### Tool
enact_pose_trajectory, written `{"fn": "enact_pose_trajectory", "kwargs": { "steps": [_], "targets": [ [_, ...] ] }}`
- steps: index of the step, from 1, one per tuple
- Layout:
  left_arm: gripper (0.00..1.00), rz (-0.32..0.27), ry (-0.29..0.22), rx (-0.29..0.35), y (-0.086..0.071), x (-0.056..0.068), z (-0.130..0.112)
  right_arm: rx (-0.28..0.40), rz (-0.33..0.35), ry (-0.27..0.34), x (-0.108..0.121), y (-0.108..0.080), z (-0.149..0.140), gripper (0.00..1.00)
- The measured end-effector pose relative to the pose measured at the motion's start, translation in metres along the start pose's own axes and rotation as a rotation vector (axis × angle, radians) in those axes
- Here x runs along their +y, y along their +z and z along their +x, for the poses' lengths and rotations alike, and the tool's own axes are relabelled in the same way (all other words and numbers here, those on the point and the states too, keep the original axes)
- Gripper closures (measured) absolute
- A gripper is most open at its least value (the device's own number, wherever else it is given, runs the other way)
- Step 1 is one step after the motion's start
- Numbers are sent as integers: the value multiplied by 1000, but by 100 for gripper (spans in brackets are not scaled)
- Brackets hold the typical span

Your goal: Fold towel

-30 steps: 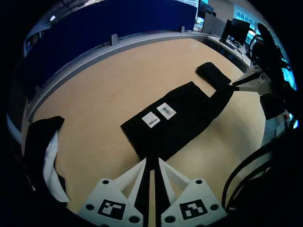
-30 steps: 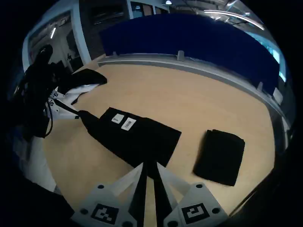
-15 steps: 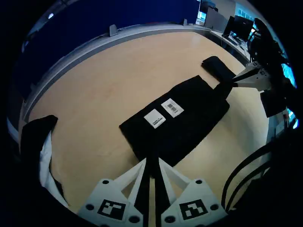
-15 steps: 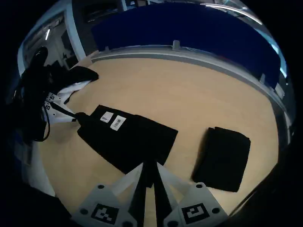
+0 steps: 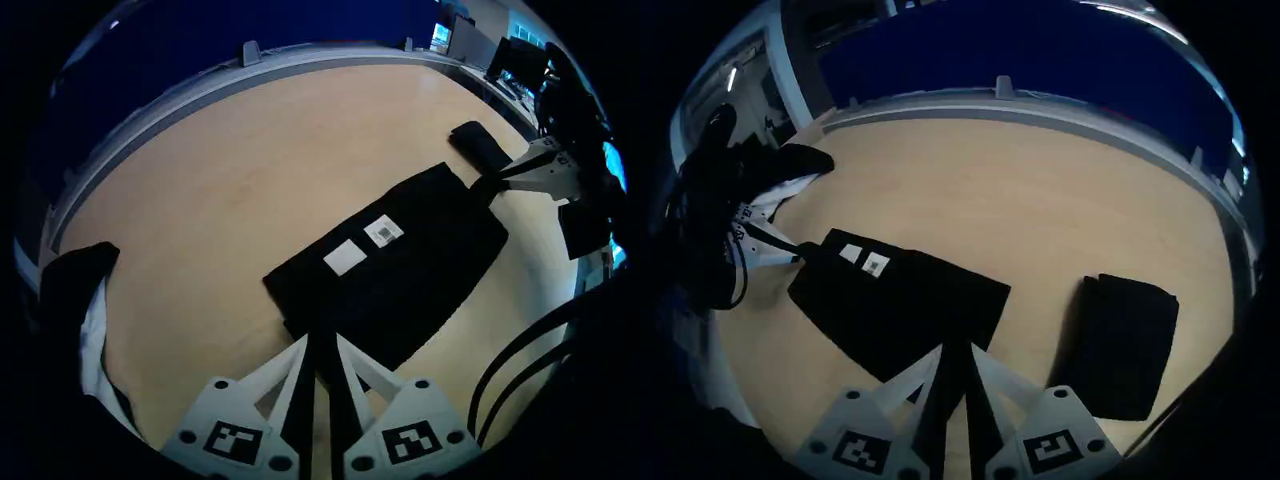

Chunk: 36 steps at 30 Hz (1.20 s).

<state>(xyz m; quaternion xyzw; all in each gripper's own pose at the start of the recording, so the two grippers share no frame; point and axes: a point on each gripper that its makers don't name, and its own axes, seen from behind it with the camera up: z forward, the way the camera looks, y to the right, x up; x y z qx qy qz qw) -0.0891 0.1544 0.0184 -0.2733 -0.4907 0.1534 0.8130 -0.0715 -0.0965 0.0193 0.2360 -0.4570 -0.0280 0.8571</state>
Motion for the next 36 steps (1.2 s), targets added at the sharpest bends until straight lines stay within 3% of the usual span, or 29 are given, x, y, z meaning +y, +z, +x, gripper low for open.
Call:
{"fn": "enact_pose_trajectory", "kwargs": {
  "steps": [19, 26, 36],
  "targets": [
    [63, 29, -15, 20, 9, -10, 6, 14, -31, 26, 8, 19, 7, 87],
    [58, 47, -12, 32, 11, -16, 11, 18, -48, 32, 12, 25, 9, 86],
    [46, 70, -13, 42, 13, -24, 17, 18, -79, 32, 20, 32, 10, 77]
  ]
}}
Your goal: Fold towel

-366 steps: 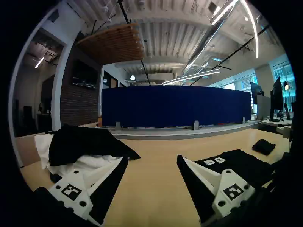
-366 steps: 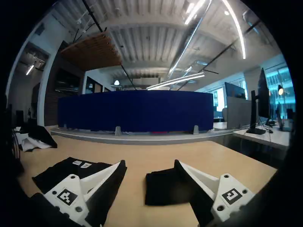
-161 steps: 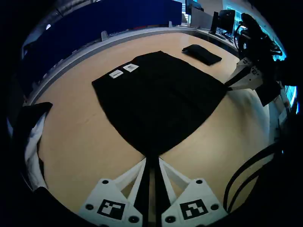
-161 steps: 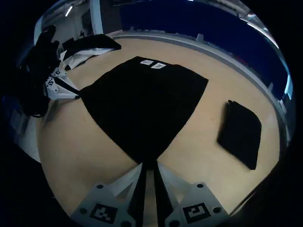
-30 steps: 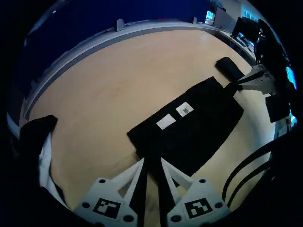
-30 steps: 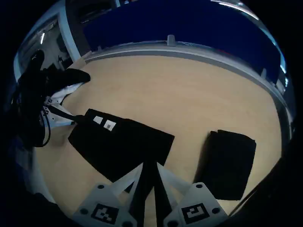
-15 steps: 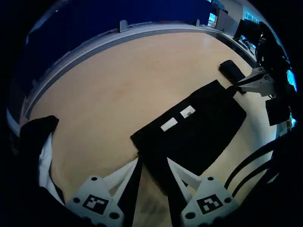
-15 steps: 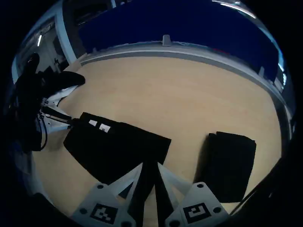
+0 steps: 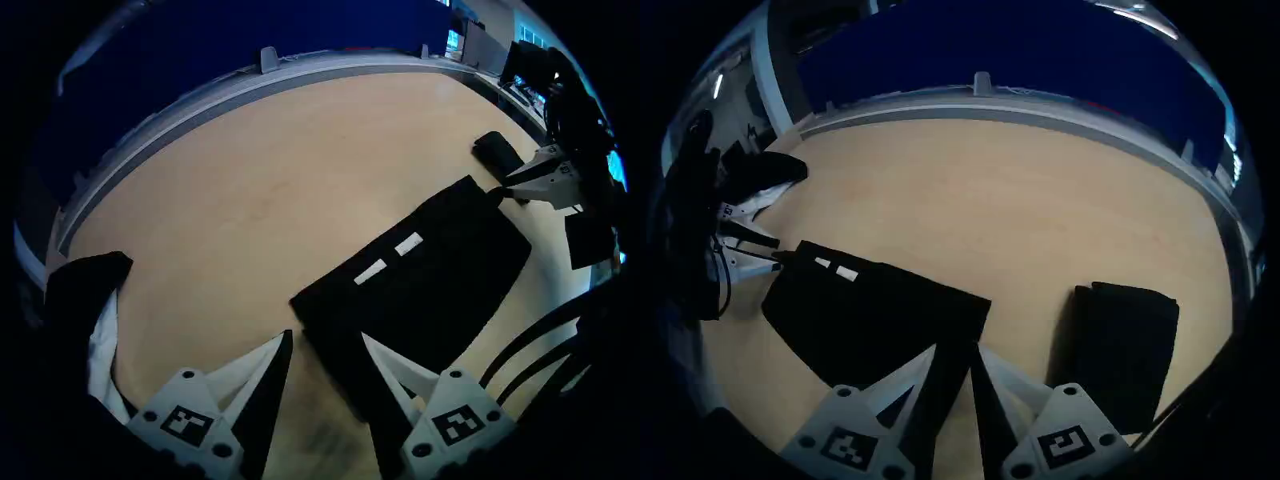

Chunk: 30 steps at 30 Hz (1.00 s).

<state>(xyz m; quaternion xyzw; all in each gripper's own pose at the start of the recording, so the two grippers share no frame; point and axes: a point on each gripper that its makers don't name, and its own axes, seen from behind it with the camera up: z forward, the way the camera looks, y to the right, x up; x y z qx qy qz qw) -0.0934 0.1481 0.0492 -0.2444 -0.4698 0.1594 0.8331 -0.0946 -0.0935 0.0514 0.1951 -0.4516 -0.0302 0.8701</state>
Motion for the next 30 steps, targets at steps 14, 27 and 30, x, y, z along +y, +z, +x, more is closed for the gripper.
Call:
{"fn": "enact_pose_trajectory", "kwargs": {
  "steps": [14, 27, 30],
  "targets": [
    [15, 24, -24, 32, -1, -10, 9, 38, -45, -31, 7, 0, 10, 8],
    [15, 43, -58, 67, -16, -12, 8, 48, -41, -42, 3, -9, 10, 2],
    [15, 50, -66, 70, -21, -13, 4, 46, -35, -44, 2, -12, 7, 2]
  ]
}}
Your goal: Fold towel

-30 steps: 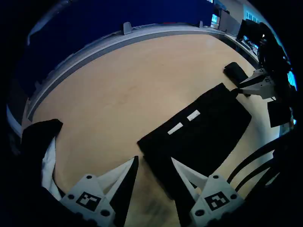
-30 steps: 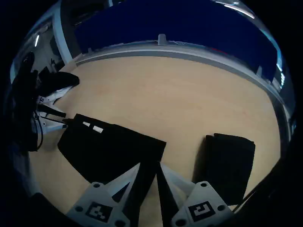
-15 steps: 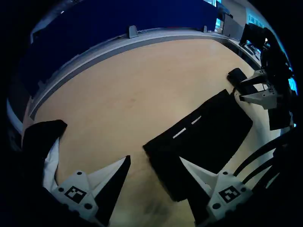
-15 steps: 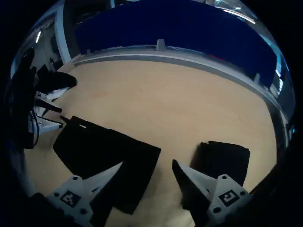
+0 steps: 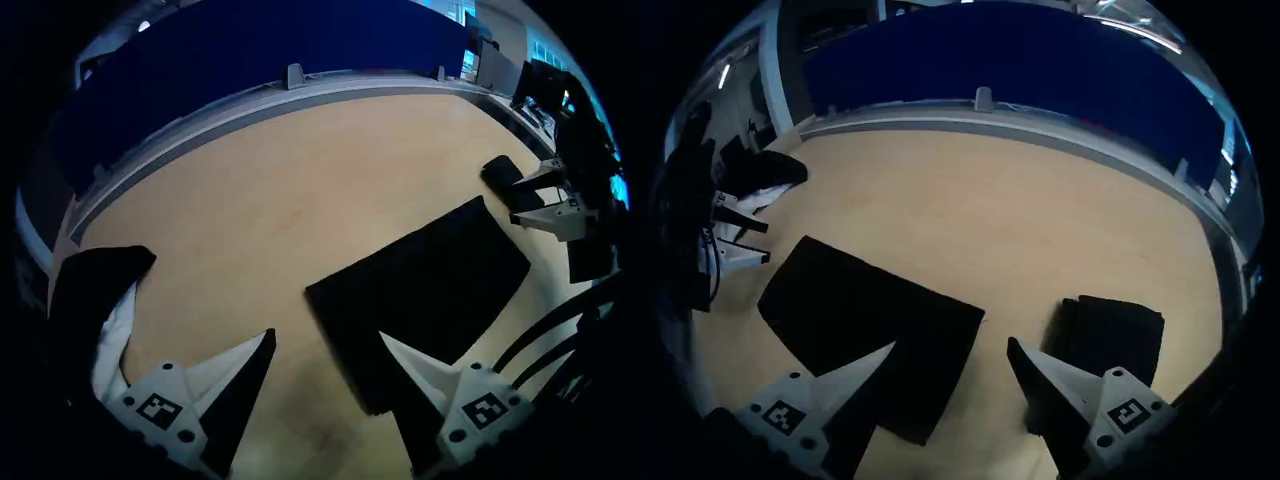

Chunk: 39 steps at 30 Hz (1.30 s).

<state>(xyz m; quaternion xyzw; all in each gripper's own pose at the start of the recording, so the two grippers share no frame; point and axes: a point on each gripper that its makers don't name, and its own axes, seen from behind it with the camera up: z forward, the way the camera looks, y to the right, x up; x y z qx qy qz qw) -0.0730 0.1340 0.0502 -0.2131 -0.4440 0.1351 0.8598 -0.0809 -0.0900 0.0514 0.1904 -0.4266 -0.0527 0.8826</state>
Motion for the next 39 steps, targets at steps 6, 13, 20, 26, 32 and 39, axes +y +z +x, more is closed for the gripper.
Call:
{"fn": "enact_pose_trajectory", "kwargs": {
  "steps": [6, 13, 20, 26, 32, 39],
  "targets": [
    [15, 40, -39, 20, -16, -8, -11, -18, 27, -25, -7, -9, -8, 2],
    [15, 82, -87, 36, -41, -12, -33, -46, 61, -72, -16, -18, -22, 2],
    [15, 138, -143, 52, -69, -17, -59, -70, 101, -105, -25, -28, -32, 2],
    [15, 192, -212, 60, -96, -22, -86, -95, 134, -143, -31, -34, -44, 2],
    [15, 230, -250, 53, -115, -24, -111, -123, 165, -188, -36, -39, -55, 2],
    [15, 242, -274, 47, -120, -26, -122, -144, 178, -224, -38, -39, -61, 2]
  ]
}}
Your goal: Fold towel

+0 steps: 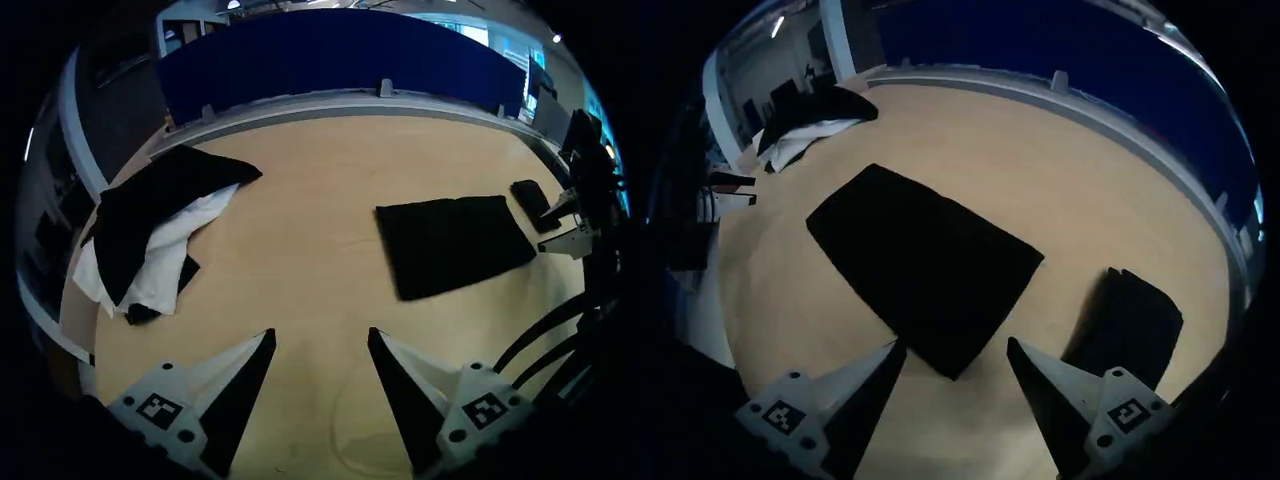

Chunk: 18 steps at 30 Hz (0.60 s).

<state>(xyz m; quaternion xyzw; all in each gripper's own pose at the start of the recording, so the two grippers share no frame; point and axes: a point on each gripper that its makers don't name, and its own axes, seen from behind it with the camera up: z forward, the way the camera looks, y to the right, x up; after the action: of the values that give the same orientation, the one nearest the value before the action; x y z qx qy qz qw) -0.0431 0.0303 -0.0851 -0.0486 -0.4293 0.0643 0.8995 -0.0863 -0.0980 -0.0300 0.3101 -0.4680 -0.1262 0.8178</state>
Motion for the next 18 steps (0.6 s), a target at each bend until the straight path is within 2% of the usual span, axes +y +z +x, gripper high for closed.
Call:
{"fn": "enact_pose_trajectory", "kwargs": {
  "steps": [6, 8, 13, 18],
  "targets": [
    [15, 7, -6, 11, -5, -2, 2, -31, 19, -30, -5, 3, -12, 5],
    [15, 9, -7, 12, -6, -3, 1, -45, 30, -36, -7, 6, -18, 10],
    [15, 13, -12, 8, -8, -5, -5, -68, 38, -29, -8, 13, -28, 32],
    [15, 11, -18, 2, -8, -6, -10, -78, 37, -21, -7, 16, -34, 37]
  ]
}}
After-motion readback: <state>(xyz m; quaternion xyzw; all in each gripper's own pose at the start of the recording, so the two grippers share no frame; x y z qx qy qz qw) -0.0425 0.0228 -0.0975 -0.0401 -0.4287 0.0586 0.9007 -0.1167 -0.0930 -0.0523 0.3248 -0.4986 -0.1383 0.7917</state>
